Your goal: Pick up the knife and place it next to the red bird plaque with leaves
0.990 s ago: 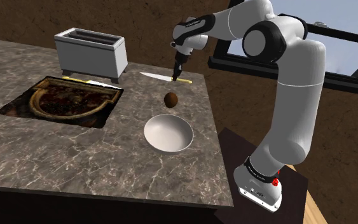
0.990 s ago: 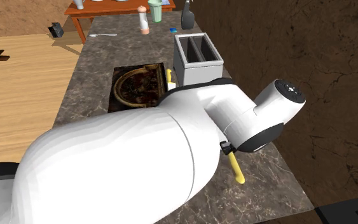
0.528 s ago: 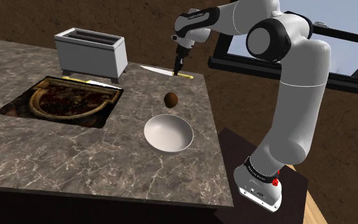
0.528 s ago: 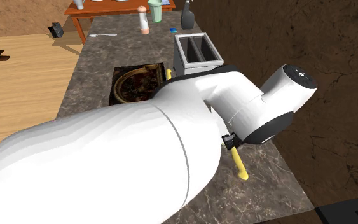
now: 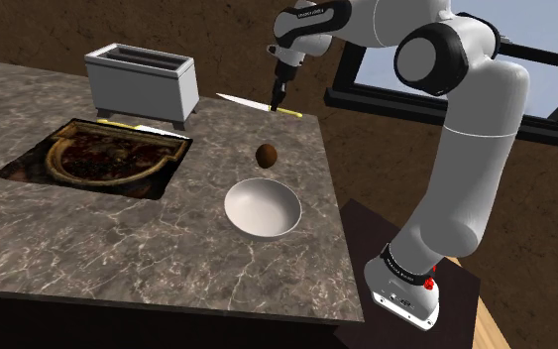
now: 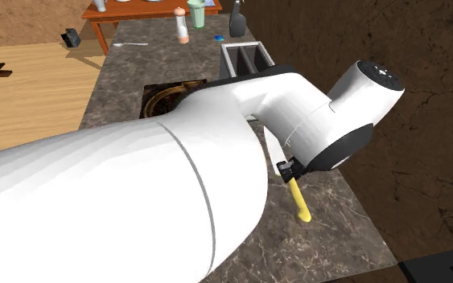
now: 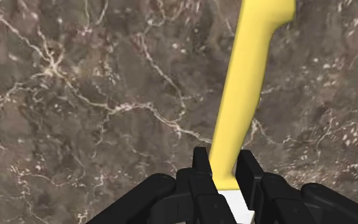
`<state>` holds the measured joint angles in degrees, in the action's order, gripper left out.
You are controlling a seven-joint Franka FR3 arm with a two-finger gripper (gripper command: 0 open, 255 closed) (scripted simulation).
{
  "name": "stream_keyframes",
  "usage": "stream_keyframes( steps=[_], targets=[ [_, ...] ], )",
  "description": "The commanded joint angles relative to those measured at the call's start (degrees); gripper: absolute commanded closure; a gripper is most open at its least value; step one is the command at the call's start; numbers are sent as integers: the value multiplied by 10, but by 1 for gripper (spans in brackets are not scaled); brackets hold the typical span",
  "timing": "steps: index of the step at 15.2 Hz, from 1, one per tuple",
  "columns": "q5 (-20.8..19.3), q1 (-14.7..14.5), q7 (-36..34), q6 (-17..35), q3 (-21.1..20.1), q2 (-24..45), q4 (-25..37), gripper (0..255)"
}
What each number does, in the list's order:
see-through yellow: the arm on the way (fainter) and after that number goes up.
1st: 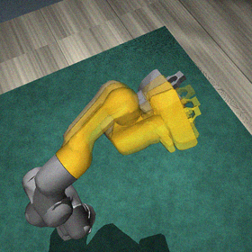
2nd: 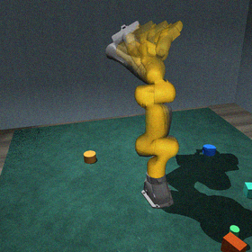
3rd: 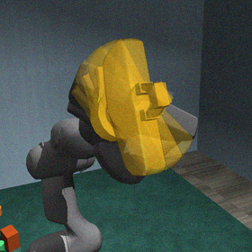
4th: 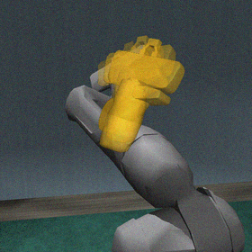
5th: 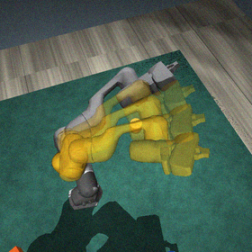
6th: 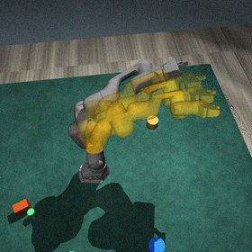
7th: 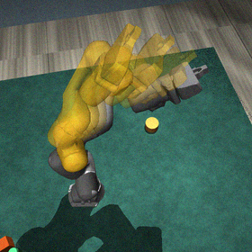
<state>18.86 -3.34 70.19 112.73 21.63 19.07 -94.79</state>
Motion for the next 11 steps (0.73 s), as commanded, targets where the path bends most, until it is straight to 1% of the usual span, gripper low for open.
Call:
stream_keyframes(
  steps=[1, 6, 11],
  targets=[
    [-10, -19, -19, 17, -3, -29, -40, 255],
    [-39, -68, -81, 60, -18, -103, -139, 255],
    [-64, -107, -150, 93, -44, -165, -217, 255]
  ],
)
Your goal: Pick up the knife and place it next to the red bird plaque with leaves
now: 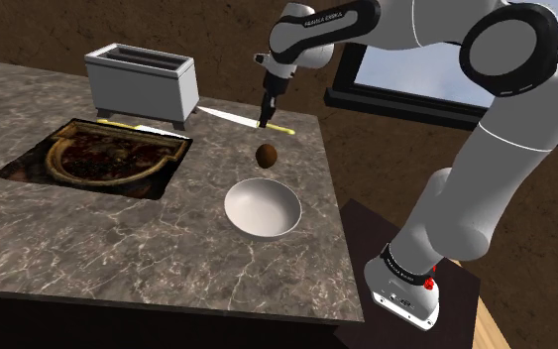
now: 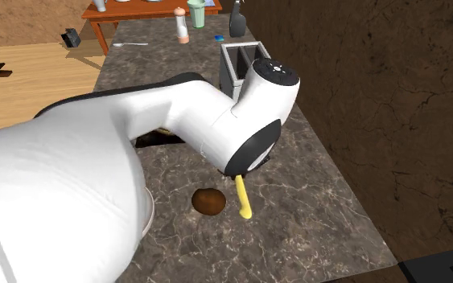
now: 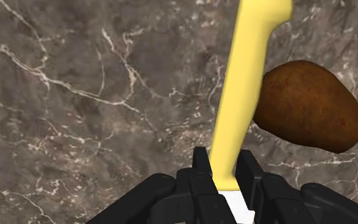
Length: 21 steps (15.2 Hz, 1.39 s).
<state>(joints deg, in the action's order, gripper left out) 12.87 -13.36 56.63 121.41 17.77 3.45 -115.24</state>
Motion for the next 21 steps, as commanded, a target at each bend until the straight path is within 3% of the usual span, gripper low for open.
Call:
stream_keyframes(
  steps=[1, 11, 21],
  targets=[
    [-8, -14, -28, 12, -11, -20, -26, 255],
    [-35, -79, -176, 56, -85, -100, -124, 255],
    [-43, -140, -327, 84, -172, -123, -156, 255]
  ],
)
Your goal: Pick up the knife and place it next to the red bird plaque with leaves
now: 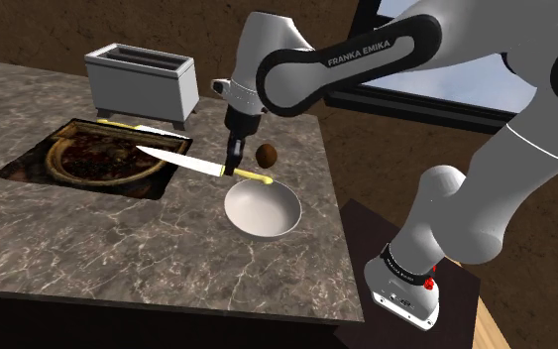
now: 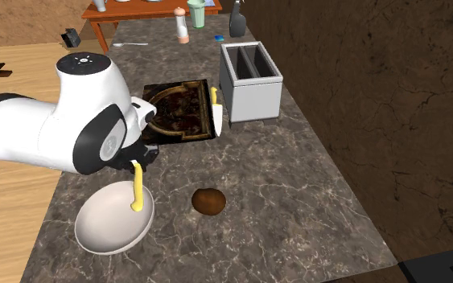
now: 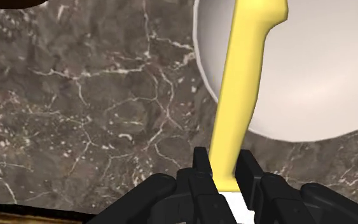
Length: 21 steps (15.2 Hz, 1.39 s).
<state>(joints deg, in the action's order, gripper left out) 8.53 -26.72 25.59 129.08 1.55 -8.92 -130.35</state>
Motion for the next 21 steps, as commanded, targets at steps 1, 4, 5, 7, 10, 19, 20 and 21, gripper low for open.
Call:
stream_keyframes(
  steps=[1, 4, 5, 7, 10, 19, 20, 21],
  targets=[
    [-1, -13, -32, 9, -18, 1, -4, 255],
    [-4, -31, -78, 15, -45, 7, 1, 255],
    [-5, -36, -91, 16, -52, 10, 4, 255],
    [-4, -37, -89, 32, -52, 17, -5, 255],
    [-2, -37, -86, 55, -53, 28, -17, 255],
    [6, -39, -77, 126, -54, 68, -48, 255],
    [7, -39, -75, 134, -54, 73, -51, 255],
    [7, -40, -75, 138, -54, 76, -52, 255]
  ],
)
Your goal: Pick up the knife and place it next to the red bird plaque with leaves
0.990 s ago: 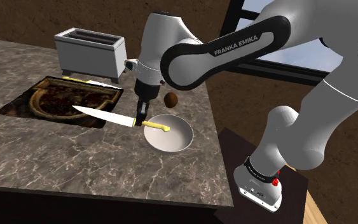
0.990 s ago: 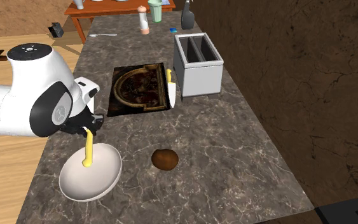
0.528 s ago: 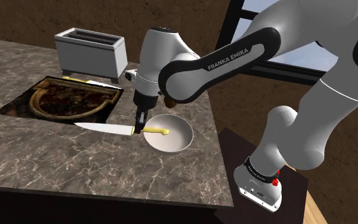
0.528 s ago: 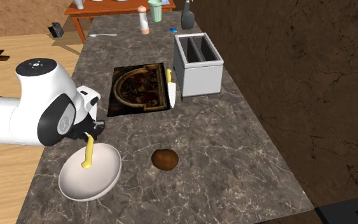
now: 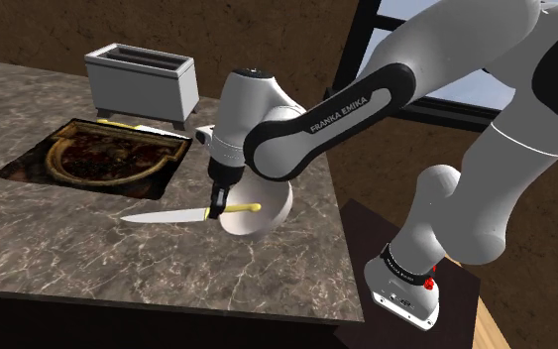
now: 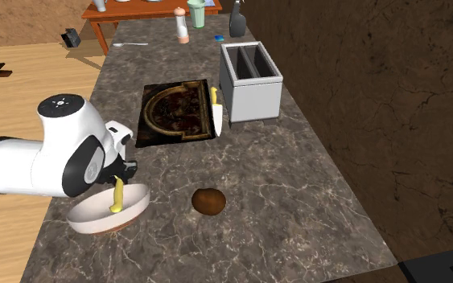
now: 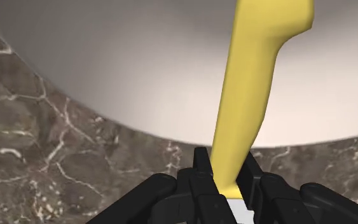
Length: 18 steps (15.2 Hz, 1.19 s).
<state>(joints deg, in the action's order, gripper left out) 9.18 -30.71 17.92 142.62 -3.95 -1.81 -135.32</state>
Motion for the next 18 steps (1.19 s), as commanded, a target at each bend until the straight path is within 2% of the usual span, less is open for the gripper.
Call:
stream_keyframes(
  steps=[1, 7, 8, 13, 17, 18],
  targets=[
    [1, 0, 2, 2, 1, 5, -3, 255],
    [1, 0, 2, 2, 0, 5, -3, 255],
    [1, 1, 2, 3, 0, 5, -3, 0],
    [1, 0, 2, 2, 0, 5, -3, 0],
    [-5, 5, -2, -70, 5, -51, 13, 0],
    [-5, 5, -2, -70, 5, -51, 13, 0]
  ],
)
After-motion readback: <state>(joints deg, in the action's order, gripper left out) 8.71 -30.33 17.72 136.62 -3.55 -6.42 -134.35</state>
